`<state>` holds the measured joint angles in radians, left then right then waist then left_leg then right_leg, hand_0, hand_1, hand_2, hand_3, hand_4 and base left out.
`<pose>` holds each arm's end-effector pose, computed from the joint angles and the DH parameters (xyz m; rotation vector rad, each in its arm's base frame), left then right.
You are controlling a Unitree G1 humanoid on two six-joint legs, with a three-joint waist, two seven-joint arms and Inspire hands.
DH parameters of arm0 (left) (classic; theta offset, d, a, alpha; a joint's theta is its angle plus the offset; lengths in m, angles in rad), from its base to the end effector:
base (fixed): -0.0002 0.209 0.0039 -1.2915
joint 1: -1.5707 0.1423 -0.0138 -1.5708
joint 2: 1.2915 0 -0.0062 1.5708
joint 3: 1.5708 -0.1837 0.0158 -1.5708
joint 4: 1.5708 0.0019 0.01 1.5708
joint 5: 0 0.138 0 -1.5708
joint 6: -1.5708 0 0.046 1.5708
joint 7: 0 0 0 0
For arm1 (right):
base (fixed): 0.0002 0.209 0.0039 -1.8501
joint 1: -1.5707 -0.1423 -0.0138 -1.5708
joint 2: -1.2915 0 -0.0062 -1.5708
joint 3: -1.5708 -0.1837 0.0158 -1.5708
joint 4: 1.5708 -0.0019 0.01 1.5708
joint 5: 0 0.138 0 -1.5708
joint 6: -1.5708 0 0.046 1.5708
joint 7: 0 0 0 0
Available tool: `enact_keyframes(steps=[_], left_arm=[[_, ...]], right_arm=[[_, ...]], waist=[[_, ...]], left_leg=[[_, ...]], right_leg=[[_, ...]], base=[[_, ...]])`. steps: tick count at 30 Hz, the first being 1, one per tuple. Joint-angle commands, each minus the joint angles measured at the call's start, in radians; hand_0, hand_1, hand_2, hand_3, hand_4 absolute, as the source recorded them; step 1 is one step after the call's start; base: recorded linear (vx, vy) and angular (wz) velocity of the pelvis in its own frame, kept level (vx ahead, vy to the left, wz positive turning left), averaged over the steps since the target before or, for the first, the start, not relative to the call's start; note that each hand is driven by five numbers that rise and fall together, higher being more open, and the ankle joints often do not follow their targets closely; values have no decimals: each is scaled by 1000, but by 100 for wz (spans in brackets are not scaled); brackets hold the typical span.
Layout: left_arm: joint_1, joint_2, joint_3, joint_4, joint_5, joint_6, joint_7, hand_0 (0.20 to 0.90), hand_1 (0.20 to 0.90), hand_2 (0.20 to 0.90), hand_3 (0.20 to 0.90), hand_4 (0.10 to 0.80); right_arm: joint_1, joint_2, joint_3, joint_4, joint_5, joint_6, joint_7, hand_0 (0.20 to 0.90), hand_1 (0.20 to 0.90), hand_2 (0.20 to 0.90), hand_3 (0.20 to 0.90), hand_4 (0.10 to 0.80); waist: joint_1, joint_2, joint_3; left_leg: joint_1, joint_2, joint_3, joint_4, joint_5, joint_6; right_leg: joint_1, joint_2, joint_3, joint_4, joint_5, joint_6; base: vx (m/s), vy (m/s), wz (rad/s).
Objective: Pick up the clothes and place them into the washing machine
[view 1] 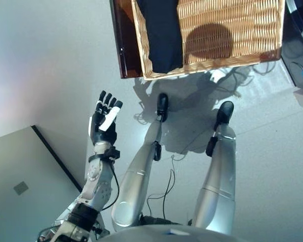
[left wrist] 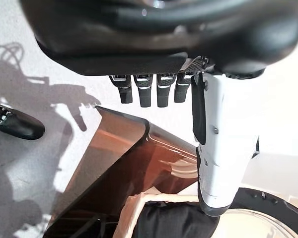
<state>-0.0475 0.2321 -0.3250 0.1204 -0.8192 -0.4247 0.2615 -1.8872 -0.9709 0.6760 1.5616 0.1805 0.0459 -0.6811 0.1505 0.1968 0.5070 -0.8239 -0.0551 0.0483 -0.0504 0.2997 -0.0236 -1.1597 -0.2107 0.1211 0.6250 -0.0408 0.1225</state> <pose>0.2035 0.1446 0.0374 -0.6125 -0.1033 0.1263 0.2823 -0.3385 0.4065 -0.5463 -0.4163 -1.3913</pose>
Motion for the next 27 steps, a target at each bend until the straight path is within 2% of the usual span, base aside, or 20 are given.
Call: enact_keyframes(steps=[1,17,27], left_arm=[[-12,34,46,-56,35,-86,12,900,900,900,900,800],[-25,41,37,-74,48,-99,15,900,900,900,900,800],[-31,46,47,-76,45,-104,27,900,900,900,900,800]], right_arm=[[-48,-118,185,-69,-67,-29,-94,900,900,900,900,800],[111,-103,76,-78,-119,-25,-123,900,900,900,900,800],[210,-53,10,-120,-131,-46,-130,900,900,900,900,800]], waist=[[-21,112,13],[6,123,13],[13,109,13]], left_leg=[[0,11,21,85,-121,-60],[-82,-4,3,133,-120,-59],[-126,-7,14,172,-128,-55]], right_leg=[[88,51,-69,-83,-47,-34],[40,40,-67,-65,-45,-36],[18,40,-62,-61,-30,-38]], base=[[-24,17,3],[-24,18,3],[-22,42,5]])
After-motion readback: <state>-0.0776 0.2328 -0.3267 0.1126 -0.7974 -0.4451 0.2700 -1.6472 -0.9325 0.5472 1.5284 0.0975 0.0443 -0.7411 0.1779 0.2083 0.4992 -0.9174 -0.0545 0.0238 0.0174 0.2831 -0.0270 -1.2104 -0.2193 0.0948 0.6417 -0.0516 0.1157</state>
